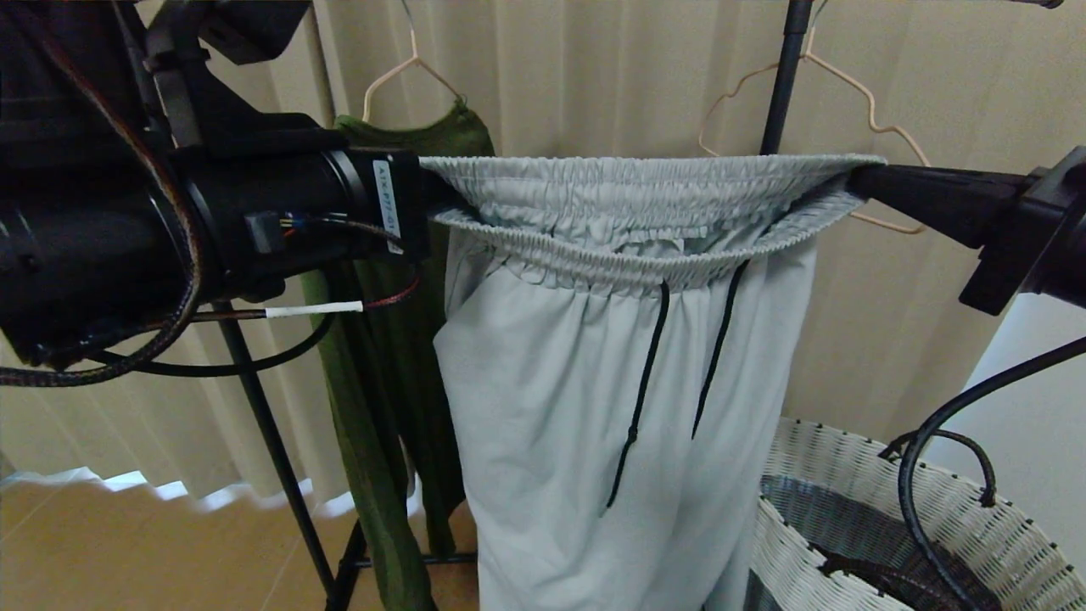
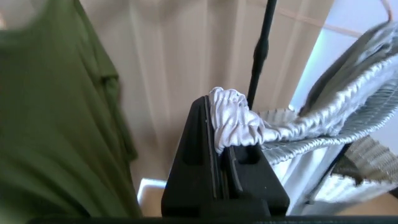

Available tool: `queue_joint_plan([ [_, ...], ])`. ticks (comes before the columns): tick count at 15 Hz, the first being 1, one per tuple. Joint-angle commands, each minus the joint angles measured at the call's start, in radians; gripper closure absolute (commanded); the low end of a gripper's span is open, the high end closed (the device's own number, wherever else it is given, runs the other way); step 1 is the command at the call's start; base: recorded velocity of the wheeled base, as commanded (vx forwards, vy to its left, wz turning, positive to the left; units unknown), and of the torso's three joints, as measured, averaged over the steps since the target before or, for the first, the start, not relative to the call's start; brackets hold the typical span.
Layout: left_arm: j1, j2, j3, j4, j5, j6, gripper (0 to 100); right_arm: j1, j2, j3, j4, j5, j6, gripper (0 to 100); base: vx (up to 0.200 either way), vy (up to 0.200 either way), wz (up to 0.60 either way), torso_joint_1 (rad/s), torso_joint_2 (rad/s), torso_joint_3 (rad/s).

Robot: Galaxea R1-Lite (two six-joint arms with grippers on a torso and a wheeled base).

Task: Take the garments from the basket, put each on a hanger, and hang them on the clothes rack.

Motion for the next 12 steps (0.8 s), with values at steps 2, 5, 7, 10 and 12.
queue_joint_plan([
  [2, 0.006, 0.004, -0.051, 0.001, 0.002, 0.000, 100, -0.024, -0.004, -0.011, 0.000, 0.002, 0.000, 100, 0.000, 0.000, 0.00, 0.000, 0.00, 0.000],
  [5, 0.008, 0.007, -0.040, 0.001, 0.004, 0.001, 100, -0.024, -0.030, 0.000, 0.017, 0.000, -0.003, 100, 0.000, 0.000, 0.00, 0.000, 0.00, 0.000],
  [7, 0.009, 0.020, -0.051, 0.001, 0.016, 0.001, 100, -0.024, -0.082, 0.013, 0.046, 0.000, -0.014, 100, 0.000, 0.000, 0.00, 0.000, 0.00, 0.000],
  [10, 0.029, 0.107, -0.143, -0.001, 0.080, 0.001, 100, -0.004, -0.194, 0.013, 0.195, 0.028, -0.015, 100, 0.000, 0.000, 0.00, 0.000, 0.00, 0.000],
  [12, 0.028, 0.162, -0.200, -0.001, 0.088, 0.000, 100, 0.010, -0.249, 0.027, 0.264, 0.138, -0.014, 100, 0.000, 0.000, 0.00, 0.000, 0.00, 0.000],
])
